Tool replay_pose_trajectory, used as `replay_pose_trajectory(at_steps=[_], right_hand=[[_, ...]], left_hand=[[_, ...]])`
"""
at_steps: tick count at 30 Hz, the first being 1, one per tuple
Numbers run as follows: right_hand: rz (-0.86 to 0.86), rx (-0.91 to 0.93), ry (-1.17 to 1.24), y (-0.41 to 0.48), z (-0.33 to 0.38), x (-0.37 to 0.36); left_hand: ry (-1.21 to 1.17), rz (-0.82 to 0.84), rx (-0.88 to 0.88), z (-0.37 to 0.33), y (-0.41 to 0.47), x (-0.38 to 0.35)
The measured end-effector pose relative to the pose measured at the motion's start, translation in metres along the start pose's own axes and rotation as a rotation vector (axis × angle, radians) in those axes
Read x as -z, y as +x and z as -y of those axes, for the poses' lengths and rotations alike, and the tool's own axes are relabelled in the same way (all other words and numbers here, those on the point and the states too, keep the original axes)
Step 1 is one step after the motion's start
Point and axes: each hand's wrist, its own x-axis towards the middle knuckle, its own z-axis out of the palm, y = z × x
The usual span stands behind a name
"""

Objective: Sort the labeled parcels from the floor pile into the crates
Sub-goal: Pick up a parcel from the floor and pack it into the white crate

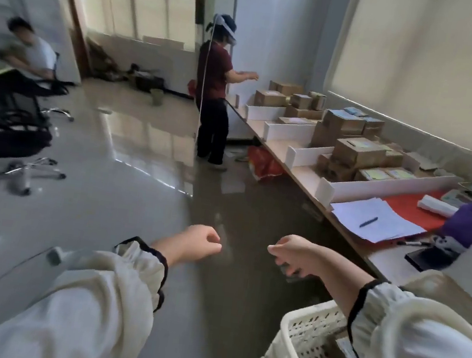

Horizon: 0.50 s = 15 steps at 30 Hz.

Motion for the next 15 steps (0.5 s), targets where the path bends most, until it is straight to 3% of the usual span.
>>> replay_pose_trajectory(at_steps=[9,15], right_hand=[[0.39,0.357,-0.24,-0.013,0.241,-0.217],[0.592,0.57,-0.457,-0.057,0.352,-0.347]], left_hand=[[-0.243,-0.312,0.49,0.262,-0.186,0.094],[-0.397,-0.551,0.832,0.371,-0.327,0.109]])
